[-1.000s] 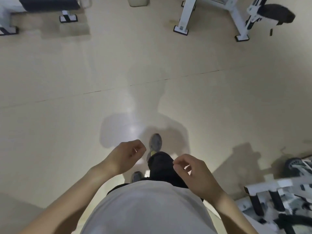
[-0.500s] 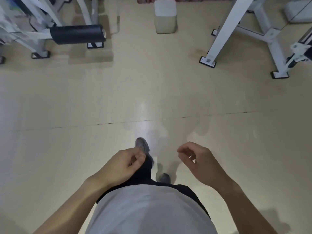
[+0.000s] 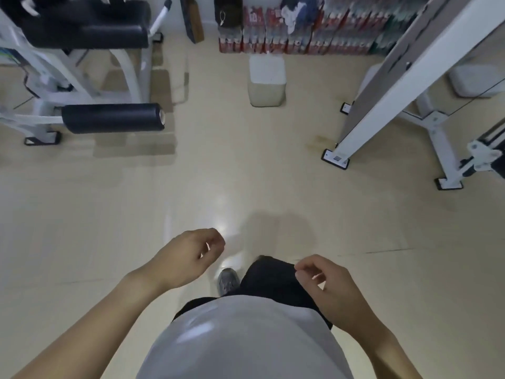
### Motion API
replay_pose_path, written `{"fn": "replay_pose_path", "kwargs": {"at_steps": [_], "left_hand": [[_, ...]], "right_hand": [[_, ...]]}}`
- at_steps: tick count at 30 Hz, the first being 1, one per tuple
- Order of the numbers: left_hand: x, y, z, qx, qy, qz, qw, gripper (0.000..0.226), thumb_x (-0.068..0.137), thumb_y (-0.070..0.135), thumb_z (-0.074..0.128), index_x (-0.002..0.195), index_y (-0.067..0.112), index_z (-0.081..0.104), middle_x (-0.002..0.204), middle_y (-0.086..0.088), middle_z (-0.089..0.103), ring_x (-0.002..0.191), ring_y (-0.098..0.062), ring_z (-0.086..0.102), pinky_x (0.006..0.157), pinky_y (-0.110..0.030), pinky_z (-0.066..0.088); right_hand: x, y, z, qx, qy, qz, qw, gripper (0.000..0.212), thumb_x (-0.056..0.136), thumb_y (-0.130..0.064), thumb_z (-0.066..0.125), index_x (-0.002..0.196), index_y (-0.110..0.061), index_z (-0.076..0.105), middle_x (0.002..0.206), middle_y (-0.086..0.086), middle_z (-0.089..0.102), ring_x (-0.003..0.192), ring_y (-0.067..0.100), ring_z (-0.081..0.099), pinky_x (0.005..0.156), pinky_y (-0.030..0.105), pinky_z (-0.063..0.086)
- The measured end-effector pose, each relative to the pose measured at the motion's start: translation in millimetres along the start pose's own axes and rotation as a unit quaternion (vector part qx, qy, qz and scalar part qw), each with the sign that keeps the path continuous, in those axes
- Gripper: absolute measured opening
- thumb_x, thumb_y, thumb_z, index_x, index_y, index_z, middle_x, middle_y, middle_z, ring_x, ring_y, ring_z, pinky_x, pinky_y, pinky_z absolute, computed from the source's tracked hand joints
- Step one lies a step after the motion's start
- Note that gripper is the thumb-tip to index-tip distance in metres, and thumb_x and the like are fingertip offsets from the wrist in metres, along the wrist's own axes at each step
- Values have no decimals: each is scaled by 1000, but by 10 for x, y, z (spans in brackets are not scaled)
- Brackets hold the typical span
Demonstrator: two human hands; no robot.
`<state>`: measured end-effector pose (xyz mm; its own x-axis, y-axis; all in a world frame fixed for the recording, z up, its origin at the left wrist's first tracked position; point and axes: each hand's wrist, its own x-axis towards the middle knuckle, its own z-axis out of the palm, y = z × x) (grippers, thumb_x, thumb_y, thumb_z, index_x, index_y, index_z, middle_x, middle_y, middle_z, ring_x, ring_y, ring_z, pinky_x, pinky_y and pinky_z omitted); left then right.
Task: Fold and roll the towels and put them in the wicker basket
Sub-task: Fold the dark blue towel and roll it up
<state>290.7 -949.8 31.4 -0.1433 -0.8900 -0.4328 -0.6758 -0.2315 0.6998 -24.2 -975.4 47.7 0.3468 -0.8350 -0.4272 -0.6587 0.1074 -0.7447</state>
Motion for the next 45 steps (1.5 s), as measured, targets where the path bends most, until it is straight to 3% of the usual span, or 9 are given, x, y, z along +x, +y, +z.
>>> {"fn": "replay_pose_path", "kwargs": {"at_steps": [9,18,26,30,34,38,45], "left_hand": [[1785,5,-1094,8,-5,-23,1000,16,99,39,47,89,35,57,93,24,63,80,-7,61,69,-27,51],[3293,71,-2209,-4,2,-74,997,17,98,42,47,93,33,60,88,16,67,82,-5,61,74,-24,50],[5064,-13,-3329,20,-5,-30,999,19,98,42,44,93,31,58,85,13,67,78,-5,61,74,-31,50],[5939,108,-4084,26,-9,-14,1000,14,99,38,47,94,33,60,90,19,67,82,-3,60,76,-24,49],[6817,291,-4726,50,-11,11,999,15,98,41,47,97,34,61,93,26,64,82,-1,61,73,-24,50],[7680,441,-5078,51,-17,13,998,15,98,42,47,94,37,59,98,33,60,87,2,60,75,-22,50],[8944,807,-5400,38,-27,-36,998,14,98,39,48,94,35,61,92,25,65,85,2,60,76,-21,50]], "right_hand": [[2076,-475,-761,-16,-28,4,999,13,94,-28,61,91,-40,63,94,-30,64,91,-8,59,73,4,42],[4211,-1220,-1672,4,-41,-15,999,14,94,-23,63,91,-36,66,90,-24,67,86,1,59,70,6,42],[6044,-1825,-2109,17,-11,-17,1000,16,93,-18,63,90,-33,67,89,-19,67,85,4,60,71,8,42],[6635,-2088,-2398,12,12,2,1000,14,91,-23,62,87,-35,67,88,-13,69,86,6,63,72,10,45],[7186,-2181,-2717,4,21,27,999,14,94,-29,59,90,-41,64,90,-22,68,88,-2,61,71,5,43],[7850,-2172,-3051,11,30,39,999,13,94,-30,60,92,-42,63,92,-26,66,90,-4,60,72,5,42],[9337,-2244,-4034,20,19,8,1000,17,94,-26,62,89,-42,63,92,-28,65,89,-2,60,73,7,44]]}}
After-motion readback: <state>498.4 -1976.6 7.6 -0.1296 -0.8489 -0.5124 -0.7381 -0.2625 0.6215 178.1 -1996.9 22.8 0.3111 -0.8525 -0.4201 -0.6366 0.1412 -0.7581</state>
